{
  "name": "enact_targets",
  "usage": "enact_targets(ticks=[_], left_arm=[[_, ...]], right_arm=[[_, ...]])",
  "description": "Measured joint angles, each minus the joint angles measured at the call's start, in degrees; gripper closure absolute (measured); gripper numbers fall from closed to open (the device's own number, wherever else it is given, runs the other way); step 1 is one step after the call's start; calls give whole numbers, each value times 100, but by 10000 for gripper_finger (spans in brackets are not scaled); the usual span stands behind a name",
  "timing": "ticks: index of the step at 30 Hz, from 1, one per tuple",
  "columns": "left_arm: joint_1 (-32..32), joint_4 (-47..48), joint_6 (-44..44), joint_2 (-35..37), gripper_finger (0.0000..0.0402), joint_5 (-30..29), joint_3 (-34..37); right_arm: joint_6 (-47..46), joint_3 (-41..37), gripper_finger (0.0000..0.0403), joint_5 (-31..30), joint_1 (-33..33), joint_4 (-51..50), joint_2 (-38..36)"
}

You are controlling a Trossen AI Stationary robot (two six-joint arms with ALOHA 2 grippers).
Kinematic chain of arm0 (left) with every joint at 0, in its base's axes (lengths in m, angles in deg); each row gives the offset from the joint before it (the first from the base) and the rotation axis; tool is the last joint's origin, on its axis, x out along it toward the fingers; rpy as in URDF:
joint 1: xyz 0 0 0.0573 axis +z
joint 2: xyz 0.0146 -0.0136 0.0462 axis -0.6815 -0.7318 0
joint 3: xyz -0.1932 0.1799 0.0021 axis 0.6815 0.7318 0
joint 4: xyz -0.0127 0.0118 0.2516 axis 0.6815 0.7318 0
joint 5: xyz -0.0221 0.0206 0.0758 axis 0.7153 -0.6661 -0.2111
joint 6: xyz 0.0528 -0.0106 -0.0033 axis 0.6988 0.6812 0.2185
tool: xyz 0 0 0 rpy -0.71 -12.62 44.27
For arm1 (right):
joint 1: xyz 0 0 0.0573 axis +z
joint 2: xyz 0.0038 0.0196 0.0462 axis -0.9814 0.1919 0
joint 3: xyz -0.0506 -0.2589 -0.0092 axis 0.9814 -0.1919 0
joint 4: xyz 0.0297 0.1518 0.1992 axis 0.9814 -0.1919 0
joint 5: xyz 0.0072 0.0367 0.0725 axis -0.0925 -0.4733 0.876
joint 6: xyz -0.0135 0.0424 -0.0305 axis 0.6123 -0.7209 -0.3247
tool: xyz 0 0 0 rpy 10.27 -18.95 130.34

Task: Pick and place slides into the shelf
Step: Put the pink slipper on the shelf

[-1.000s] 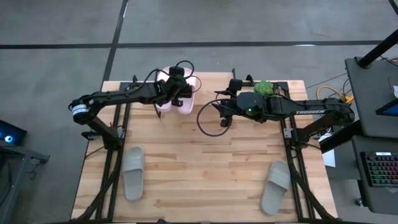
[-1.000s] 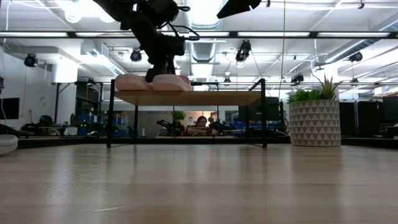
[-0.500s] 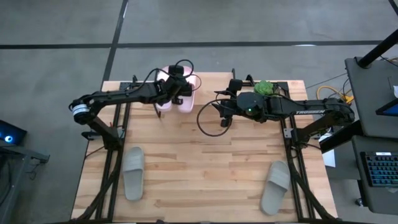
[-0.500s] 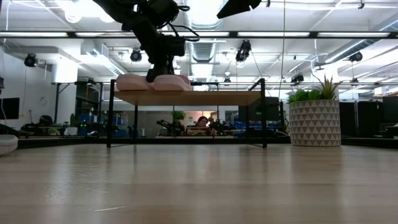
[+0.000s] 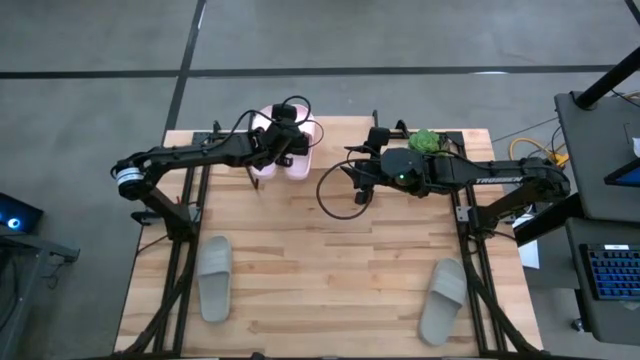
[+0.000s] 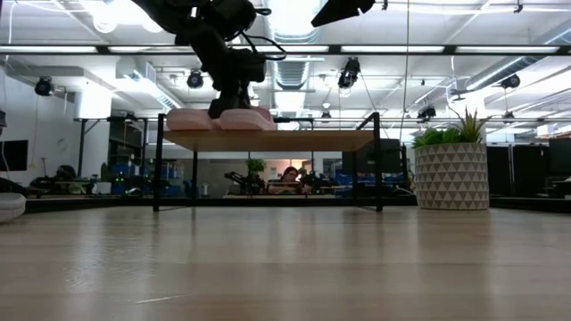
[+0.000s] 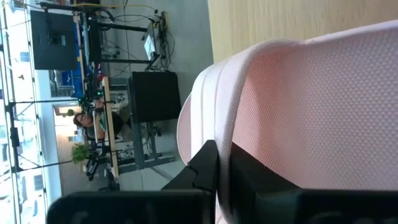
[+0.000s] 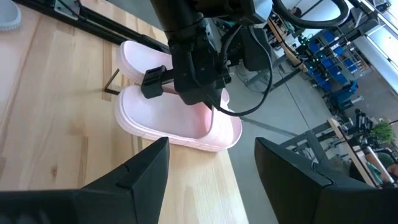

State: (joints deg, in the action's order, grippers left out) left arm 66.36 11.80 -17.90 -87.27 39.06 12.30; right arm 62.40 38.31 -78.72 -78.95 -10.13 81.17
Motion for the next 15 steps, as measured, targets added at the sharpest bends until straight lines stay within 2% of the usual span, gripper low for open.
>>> enact_targets(ticks=[8,15], left_arm=[[0,-17,1,2,394,10,0],[2,38,-27,93,337,16,-33]], right_arm=[[-1,0,177,0,0,-63,0],[-40,-2,177,0,-1,-104,0]])
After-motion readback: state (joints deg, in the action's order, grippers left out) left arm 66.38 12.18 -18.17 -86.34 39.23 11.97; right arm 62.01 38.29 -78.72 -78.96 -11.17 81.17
